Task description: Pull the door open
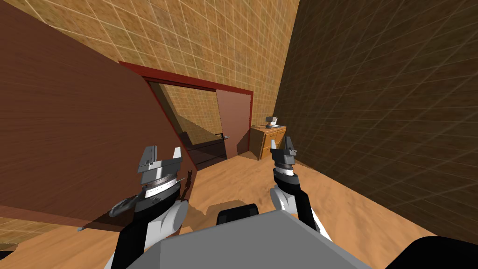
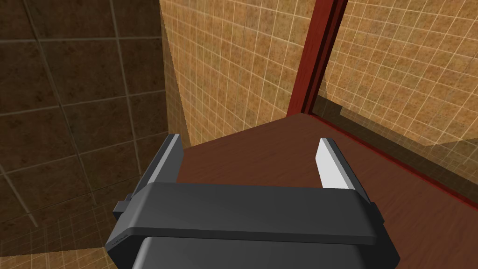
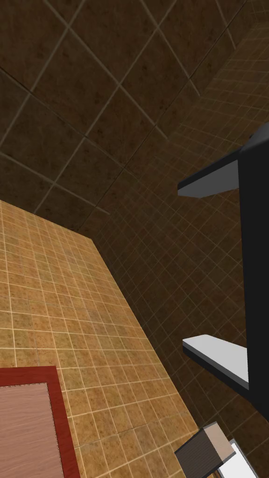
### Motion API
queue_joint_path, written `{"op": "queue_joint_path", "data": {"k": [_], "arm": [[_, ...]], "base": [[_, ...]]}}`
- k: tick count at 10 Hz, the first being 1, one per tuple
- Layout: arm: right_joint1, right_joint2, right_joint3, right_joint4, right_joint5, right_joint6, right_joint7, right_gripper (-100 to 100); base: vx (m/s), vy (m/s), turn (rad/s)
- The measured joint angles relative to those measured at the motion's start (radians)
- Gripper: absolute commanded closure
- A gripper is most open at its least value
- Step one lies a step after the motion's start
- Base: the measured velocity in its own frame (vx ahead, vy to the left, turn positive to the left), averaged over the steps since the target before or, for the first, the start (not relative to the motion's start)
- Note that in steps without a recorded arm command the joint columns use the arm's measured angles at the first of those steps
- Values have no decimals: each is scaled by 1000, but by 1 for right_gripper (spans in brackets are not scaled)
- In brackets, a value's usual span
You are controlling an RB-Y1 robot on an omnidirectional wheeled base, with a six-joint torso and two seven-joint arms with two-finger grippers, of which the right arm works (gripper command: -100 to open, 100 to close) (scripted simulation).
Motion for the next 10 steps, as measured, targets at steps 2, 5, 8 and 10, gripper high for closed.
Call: {"op": "queue_joint_path", "data": {"k": [2, 5, 8, 10], "arm": [[-7, -15, -4, 32, -11, -7, 0, -100], [-29, -28, 4, 91, -22, -13, 11, -100], [-56, -48, -9, 154, -44, -20, 12, -100], [-74, -61, -17, 192, -58, -21, 13, -100]], "base": [[80, 16, 73], [104, 15, 97], [69, 12, 75], [78, 3, 93]]}}
